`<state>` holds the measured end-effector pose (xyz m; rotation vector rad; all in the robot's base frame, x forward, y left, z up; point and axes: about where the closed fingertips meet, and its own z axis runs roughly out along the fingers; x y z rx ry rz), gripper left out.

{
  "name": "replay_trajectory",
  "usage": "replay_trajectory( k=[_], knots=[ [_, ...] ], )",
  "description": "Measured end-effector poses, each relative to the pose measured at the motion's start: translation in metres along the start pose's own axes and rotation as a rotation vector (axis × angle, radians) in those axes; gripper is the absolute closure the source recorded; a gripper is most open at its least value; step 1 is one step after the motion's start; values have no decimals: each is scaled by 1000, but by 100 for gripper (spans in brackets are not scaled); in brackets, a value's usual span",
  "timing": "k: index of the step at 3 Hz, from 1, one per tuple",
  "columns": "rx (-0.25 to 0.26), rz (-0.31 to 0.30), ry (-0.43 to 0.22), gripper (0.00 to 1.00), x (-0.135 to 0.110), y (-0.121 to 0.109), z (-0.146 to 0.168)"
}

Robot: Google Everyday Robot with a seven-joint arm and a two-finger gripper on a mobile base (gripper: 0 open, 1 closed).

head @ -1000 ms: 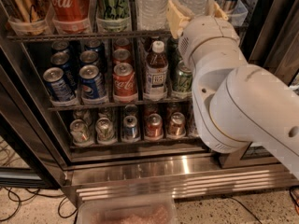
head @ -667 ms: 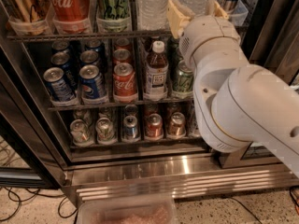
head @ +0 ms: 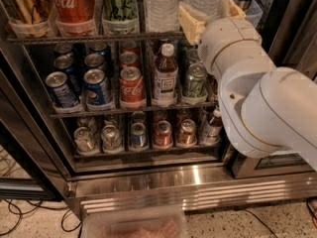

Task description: Pick water bottle from top shelf of fridge

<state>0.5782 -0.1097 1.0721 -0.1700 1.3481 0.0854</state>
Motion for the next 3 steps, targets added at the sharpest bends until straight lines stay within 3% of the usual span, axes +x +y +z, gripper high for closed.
replay_trajectory(
  k=[3],
  knots=[
    [-76,-152,-15,38,9,-12,4]
  ],
)
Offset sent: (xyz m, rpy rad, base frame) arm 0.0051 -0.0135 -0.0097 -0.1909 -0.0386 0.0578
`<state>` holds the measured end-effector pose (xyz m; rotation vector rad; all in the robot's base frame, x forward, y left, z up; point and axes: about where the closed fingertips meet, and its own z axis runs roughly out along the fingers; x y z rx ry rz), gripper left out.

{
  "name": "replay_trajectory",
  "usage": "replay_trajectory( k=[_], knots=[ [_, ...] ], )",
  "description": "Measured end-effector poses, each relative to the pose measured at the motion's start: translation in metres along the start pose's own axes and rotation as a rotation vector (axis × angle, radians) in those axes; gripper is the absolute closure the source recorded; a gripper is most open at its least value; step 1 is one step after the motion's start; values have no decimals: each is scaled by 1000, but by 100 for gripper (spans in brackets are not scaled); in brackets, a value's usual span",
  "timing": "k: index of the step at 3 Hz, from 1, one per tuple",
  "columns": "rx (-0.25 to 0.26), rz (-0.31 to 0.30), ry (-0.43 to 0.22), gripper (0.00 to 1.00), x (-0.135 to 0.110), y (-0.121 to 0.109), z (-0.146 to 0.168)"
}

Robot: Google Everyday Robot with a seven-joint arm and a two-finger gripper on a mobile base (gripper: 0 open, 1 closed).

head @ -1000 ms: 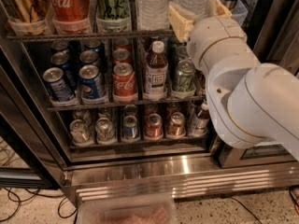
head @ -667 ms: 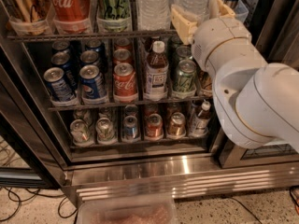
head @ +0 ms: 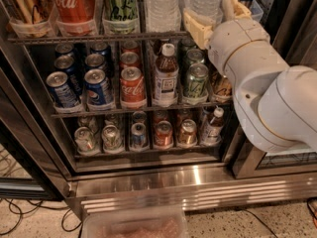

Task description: Pick water bottle from top shelf of fridge

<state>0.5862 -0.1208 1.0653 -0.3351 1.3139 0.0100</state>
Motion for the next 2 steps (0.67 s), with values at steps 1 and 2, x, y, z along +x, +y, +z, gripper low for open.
replay_trajectory(
  k=[1,2],
  knots=[
    [-2,-26,-15,33,1,-4,7],
    [-2,-37,-33,32,0,-5,15]
  ],
)
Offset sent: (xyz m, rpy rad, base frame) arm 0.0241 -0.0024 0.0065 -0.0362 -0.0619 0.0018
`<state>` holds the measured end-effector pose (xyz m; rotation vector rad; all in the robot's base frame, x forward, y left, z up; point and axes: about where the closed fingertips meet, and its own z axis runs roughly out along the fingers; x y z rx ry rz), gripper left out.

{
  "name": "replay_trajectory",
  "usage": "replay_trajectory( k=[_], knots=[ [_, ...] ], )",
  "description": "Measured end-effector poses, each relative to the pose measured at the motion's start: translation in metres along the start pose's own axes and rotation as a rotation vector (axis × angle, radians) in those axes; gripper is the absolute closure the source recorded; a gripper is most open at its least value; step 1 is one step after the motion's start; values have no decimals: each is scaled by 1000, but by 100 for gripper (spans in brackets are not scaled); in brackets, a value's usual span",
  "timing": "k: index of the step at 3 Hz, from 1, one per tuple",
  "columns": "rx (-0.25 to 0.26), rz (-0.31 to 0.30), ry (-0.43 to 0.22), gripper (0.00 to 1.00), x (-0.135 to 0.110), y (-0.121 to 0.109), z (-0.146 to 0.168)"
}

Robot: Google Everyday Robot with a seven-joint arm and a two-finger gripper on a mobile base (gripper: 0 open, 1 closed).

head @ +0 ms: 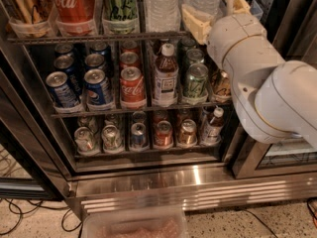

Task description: Pick water bottle from top shelf of fridge

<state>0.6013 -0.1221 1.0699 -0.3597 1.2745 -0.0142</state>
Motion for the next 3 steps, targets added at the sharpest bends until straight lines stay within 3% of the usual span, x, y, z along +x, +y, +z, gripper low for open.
replay_trajectory(
  k=[3],
  knots=[
    [-11,-5,-61,32,-16,7,33]
  ],
)
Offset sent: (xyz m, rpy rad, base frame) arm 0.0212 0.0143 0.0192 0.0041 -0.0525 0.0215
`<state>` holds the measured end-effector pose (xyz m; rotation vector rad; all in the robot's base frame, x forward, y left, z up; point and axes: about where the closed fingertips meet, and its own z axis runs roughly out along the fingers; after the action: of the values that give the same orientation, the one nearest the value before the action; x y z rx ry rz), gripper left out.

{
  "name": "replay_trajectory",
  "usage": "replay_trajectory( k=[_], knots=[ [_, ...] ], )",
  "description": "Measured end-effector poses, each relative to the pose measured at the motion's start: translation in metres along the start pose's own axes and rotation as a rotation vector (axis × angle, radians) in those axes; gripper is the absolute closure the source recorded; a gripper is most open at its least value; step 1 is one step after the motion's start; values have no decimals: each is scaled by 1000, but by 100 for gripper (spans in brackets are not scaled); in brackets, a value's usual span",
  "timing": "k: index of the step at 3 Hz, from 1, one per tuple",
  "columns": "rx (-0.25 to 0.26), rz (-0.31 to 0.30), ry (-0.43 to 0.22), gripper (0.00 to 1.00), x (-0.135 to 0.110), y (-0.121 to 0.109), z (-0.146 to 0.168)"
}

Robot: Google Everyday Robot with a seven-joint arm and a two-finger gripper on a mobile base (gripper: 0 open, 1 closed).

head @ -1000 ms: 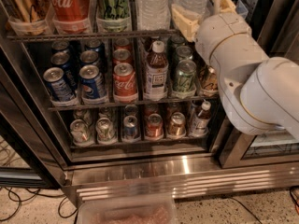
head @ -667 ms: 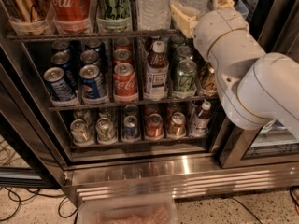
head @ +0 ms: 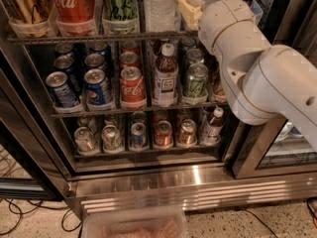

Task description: Pick water bottle from top shelf of fridge

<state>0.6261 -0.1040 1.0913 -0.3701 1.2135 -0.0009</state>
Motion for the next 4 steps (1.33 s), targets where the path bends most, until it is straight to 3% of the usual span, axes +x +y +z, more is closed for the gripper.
replay_trajectory(
  k=[1,2,4],
  knots=[
    [4,-5,0,32,4,-2,4],
    [16,-10,9,50,13,-5,7],
    [34,-6,19,97,16,-10,9]
  ],
)
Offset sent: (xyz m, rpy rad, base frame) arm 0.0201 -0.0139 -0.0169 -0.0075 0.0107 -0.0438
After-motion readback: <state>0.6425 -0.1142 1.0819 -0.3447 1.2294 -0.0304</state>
